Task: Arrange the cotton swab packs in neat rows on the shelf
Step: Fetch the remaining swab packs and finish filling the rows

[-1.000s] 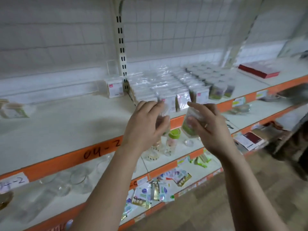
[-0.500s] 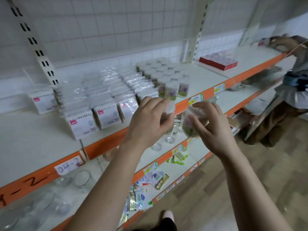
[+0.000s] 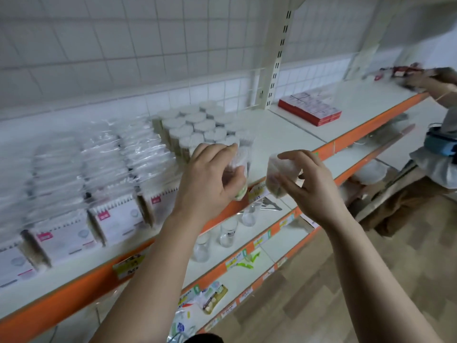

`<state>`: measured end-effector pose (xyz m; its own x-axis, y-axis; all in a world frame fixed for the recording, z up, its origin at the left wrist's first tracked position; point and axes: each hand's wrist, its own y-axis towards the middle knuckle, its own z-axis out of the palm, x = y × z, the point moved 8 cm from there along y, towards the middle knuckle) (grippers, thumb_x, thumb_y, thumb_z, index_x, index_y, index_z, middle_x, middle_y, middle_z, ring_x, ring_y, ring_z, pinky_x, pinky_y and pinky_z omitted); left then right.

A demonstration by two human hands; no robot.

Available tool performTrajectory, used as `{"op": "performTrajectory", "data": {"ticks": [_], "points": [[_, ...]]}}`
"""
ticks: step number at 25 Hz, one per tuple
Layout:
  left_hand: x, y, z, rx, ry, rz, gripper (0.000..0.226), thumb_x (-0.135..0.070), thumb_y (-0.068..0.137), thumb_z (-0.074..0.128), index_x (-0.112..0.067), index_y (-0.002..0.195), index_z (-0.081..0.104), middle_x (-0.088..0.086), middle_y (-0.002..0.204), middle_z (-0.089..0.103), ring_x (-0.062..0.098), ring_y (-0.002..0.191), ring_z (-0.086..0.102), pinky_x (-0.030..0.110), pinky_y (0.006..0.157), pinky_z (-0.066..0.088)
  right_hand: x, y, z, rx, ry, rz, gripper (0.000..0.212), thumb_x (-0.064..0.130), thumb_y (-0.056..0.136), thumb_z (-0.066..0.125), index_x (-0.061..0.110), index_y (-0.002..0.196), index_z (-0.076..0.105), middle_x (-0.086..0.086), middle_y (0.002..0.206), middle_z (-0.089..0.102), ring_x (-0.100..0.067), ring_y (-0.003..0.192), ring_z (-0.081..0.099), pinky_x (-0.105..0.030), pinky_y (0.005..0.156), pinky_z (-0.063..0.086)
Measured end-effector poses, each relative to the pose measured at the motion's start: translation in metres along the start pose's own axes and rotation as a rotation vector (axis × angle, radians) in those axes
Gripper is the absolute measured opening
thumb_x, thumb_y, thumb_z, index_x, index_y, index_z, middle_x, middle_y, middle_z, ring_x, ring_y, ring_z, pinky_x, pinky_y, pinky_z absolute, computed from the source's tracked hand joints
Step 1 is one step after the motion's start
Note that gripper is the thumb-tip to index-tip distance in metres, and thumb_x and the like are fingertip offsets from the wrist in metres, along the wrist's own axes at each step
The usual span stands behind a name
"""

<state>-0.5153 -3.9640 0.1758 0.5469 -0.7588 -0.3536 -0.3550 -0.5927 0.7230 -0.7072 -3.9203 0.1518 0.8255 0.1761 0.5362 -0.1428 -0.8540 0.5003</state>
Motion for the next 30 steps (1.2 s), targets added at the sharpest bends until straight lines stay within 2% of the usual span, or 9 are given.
{"op": "performTrajectory", "data": {"ticks": [2,6,12,16,22,25,27,29,30], "points": [[0.004,0.007,0.006,-0.005,-0.007,-0.020,0.043,-0.030,0.087,0.051,-0.002,0.117,0.065,0.008,0.107,0.065,0.026,0.100,0.056,0.029,0.091,0.043,-0.017,0.018,0.008,0.017,0.021,0.032,0.031,0.025,0.084,0.067,0.026,0.114,0.058,0.009,0.110,0.056,-0.009,0.099,0.052,-0.021,0.079,0.042],[0.008,0.022,0.005,-0.045,0.008,-0.080,0.042,-0.030,0.088,0.050,-0.003,0.117,0.065,0.007,0.108,0.064,0.021,0.101,0.055,0.020,0.093,0.038,-0.041,0.048,0.027,0.083,0.116,0.054,0.040,0.035,0.079,0.065,0.027,0.117,0.056,0.009,0.110,0.058,-0.005,0.095,0.053,-0.023,0.078,0.046],[0.010,0.042,0.013,-0.141,0.133,-0.200,0.041,-0.029,0.088,0.050,-0.004,0.117,0.065,0.007,0.109,0.064,0.024,0.101,0.058,0.022,0.091,0.040,-0.059,0.087,0.053,0.241,0.219,-0.111,0.046,0.034,0.076,0.064,0.026,0.119,0.053,0.011,0.113,0.057,-0.003,0.100,0.051,-0.021,0.080,0.046],[0.008,0.048,0.024,-0.203,0.219,-0.275,0.043,-0.031,0.088,0.050,-0.005,0.118,0.065,0.008,0.111,0.064,0.025,0.103,0.059,0.024,0.093,0.041,-0.063,0.096,0.062,0.333,0.309,-0.230,0.045,0.031,0.077,0.066,0.022,0.119,0.053,0.011,0.116,0.055,-0.001,0.102,0.050,-0.009,0.079,0.040],[0.003,0.062,0.040,-0.233,0.297,-0.338,0.044,-0.032,0.088,0.050,-0.004,0.120,0.063,0.006,0.112,0.064,0.018,0.103,0.055,0.015,0.092,0.034,-0.074,0.111,0.076,0.425,0.375,-0.339,0.048,0.031,0.079,0.073,0.022,0.120,0.050,0.009,0.121,0.049,-0.001,0.103,0.049,-0.014,0.080,0.044],[0.002,0.078,0.050,-0.210,0.329,-0.349,0.047,-0.034,0.090,0.048,-0.005,0.125,0.060,0.006,0.114,0.062,0.016,0.106,0.052,0.009,0.095,0.029,-0.083,0.115,0.077,0.515,0.408,-0.318,0.058,0.044,0.078,0.070,0.025,0.127,0.045,0.015,0.122,0.046,0.001,0.104,0.049,-0.007,0.079,0.041],[0.005,0.094,0.059,-0.160,0.329,-0.369,0.051,-0.038,0.091,0.044,-0.005,0.129,0.056,0.005,0.118,0.059,0.016,0.109,0.050,0.008,0.095,0.028,-0.092,0.117,0.074,0.526,0.452,-0.286,0.053,0.053,0.084,0.058,0.028,0.129,0.043,0.017,0.119,0.048,0.003,0.102,0.050,-0.005,0.077,0.039],[0.013,0.113,0.071,-0.101,0.308,-0.375,0.055,-0.041,0.092,0.044,-0.005,0.132,0.053,0.004,0.120,0.057,0.016,0.112,0.049,0.012,0.096,0.029,-0.106,0.124,0.071,0.494,0.466,-0.266,0.039,0.045,0.092,0.047,0.025,0.126,0.048,0.011,0.117,0.052,0.000,0.100,0.053,-0.005,0.077,0.038],[0.018,0.122,0.077,-0.073,0.294,-0.374,0.057,-0.043,0.091,0.044,-0.005,0.133,0.052,0.004,0.121,0.056,0.017,0.114,0.049,0.014,0.097,0.030,-0.114,0.128,0.072,0.485,0.421,-0.279,0.033,0.036,0.094,0.048,0.021,0.123,0.052,0.007,0.115,0.055,-0.004,0.100,0.054,-0.007,0.079,0.038]]}}
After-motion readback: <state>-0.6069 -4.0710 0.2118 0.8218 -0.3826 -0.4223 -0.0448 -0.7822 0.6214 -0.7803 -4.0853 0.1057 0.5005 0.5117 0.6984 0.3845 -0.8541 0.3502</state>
